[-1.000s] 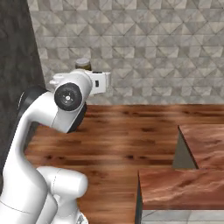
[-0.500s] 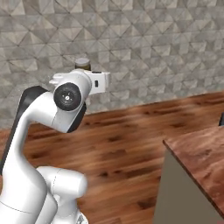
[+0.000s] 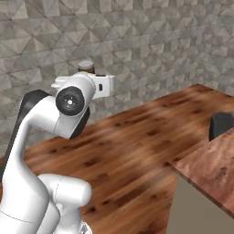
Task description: Take the cinnamon bottle from the cabinet and place it on the dining table, next to the plate with the cupcake. Then take the chocolate from the dining counter and place it on the cupcake plate.
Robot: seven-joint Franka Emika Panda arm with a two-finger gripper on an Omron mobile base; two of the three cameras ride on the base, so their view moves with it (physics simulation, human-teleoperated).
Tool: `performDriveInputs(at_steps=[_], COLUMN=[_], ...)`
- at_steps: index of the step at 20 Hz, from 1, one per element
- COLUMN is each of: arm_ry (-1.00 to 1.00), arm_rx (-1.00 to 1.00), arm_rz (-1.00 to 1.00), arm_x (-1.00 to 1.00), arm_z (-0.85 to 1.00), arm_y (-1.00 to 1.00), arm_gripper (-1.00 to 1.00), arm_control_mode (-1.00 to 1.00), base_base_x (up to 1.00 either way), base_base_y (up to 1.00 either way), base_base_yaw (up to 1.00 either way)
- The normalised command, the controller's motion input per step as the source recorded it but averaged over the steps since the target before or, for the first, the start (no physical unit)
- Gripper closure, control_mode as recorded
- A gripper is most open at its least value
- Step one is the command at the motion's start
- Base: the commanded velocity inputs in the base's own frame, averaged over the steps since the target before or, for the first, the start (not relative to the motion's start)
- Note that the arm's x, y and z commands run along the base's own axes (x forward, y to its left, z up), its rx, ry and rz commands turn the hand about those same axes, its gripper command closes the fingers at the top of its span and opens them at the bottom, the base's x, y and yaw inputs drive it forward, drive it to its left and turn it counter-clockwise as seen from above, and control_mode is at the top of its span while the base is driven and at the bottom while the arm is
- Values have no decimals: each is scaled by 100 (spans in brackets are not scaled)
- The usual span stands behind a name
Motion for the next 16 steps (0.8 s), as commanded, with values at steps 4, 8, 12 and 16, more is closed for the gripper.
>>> performDriveInputs(at_steps=[4, 8, 12, 16], arm_ry=[0, 0, 0, 0], arm_rx=[0, 0, 0, 0], arm_rz=[0, 0, 0, 0], arm_x=[0, 0, 0, 0], arm_z=[0, 0, 0, 0], arm_y=[0, 0, 0, 0], arm_gripper=[100, 100, 100, 100], arm_control_mode=[100, 100, 100, 100], base_base_x=[100, 100, 98, 96], base_base_y=[34, 36, 34, 34], base_base_yaw=[-54, -55, -55, -55])
